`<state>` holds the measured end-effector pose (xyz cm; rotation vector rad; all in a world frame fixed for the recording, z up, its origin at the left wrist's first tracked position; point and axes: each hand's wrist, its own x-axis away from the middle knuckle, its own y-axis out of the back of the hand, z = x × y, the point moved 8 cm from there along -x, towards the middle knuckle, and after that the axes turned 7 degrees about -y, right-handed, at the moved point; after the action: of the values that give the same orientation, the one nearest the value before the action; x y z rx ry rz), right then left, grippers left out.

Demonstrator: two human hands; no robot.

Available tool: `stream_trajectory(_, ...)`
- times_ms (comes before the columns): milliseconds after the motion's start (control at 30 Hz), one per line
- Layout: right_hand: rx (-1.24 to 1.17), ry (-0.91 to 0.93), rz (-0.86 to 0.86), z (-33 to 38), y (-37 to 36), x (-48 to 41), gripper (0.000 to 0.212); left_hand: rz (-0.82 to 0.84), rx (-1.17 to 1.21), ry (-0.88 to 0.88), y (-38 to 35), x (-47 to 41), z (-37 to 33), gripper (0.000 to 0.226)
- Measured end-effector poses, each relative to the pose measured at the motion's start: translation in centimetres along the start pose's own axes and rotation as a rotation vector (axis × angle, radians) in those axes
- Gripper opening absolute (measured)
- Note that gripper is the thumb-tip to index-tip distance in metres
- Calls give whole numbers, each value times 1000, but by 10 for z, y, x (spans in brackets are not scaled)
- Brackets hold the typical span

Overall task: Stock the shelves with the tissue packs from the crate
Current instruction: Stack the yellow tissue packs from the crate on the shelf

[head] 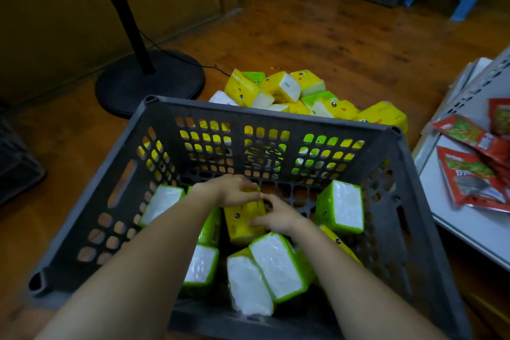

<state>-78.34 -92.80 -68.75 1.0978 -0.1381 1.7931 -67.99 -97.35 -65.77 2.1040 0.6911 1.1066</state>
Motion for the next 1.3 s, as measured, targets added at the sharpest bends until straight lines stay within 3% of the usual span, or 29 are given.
stream_trajectory(167,-3,24,-70,1,6,0,90,-55,-15,23,7,3,-3,72)
stream_trajectory(233,34,26,-137,2,13,3,87,-106,58,53,12,7,3,83)
stream_trajectory(333,-41,35,-225,1,27,4,78,-166,112,62,17,9,8,66)
stream_trajectory(500,-243,41,-258,-4,34,4,63,-172,196,69,17,13,8,58)
stream_trajectory(733,-172,42,-261,-5,39,5,46,-189,227,58,21,14,8,43)
stream_trajectory(1000,-38,65,-256,-4,38,6,52,-179,249,-10,23,11,-4,38)
stream_trajectory(1167,-114,89,-335,-5,53,10,54,-196,230,14,21,12,0,44)
stream_trajectory(1300,-135,139,-294,-6,48,9,33,-185,246,5,21,12,2,41)
